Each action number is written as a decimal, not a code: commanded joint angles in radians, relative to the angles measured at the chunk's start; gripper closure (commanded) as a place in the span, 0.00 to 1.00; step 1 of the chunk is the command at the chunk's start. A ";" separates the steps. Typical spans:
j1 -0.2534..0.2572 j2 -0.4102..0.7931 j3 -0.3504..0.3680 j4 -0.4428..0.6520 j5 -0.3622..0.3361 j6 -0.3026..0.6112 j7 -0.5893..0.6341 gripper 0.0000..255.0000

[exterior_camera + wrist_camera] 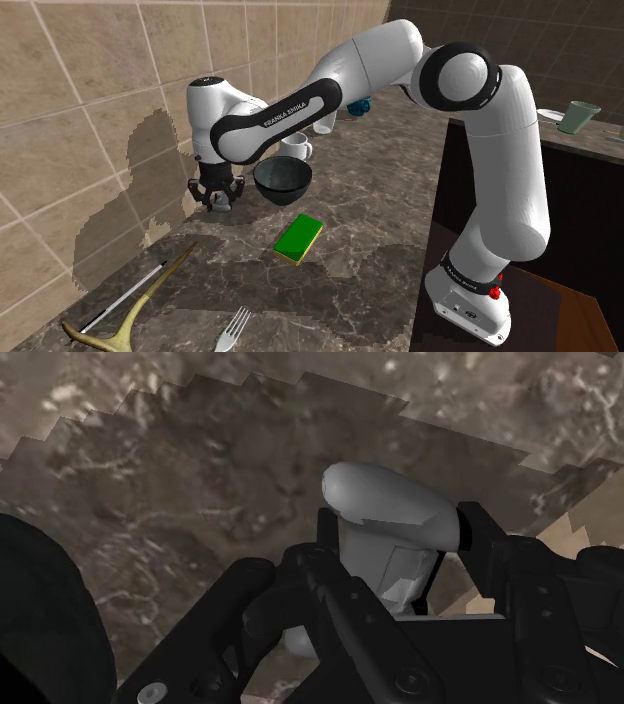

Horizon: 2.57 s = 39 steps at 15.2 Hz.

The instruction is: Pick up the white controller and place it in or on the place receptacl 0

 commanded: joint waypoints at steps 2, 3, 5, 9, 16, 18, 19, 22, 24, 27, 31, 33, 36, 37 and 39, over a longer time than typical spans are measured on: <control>-0.002 -0.015 0.006 0.013 0.008 -0.026 -0.004 1.00; -0.004 -0.020 0.008 0.018 0.012 -0.036 -0.006 1.00; -0.005 -0.031 0.012 0.029 0.018 -0.058 -0.010 1.00; -0.008 -0.051 0.019 0.055 0.030 -0.101 -0.016 1.00; -0.010 -0.079 0.030 0.110 0.048 -0.181 -0.026 1.00; -0.009 -0.085 0.032 0.129 0.052 -0.204 -0.028 1.00; -0.009 -0.088 0.033 0.139 0.054 -0.216 -0.029 1.00; -0.007 -0.095 0.036 0.170 0.059 -0.253 -0.032 1.00; -0.005 -0.098 0.038 0.192 0.061 -0.278 -0.034 1.00; -0.001 -0.101 0.040 0.229 0.064 -0.317 -0.036 1.00; 0.006 -0.102 0.042 0.280 0.066 -0.368 -0.038 1.00; -0.055 -0.188 0.050 0.160 0.107 -0.327 -0.075 1.00; -0.134 -0.310 0.053 0.006 0.173 -0.281 -0.144 1.00; -0.157 -0.349 0.051 -0.040 0.195 -0.268 -0.169 1.00; -0.198 -0.425 0.043 -0.125 0.240 -0.248 -0.224 1.00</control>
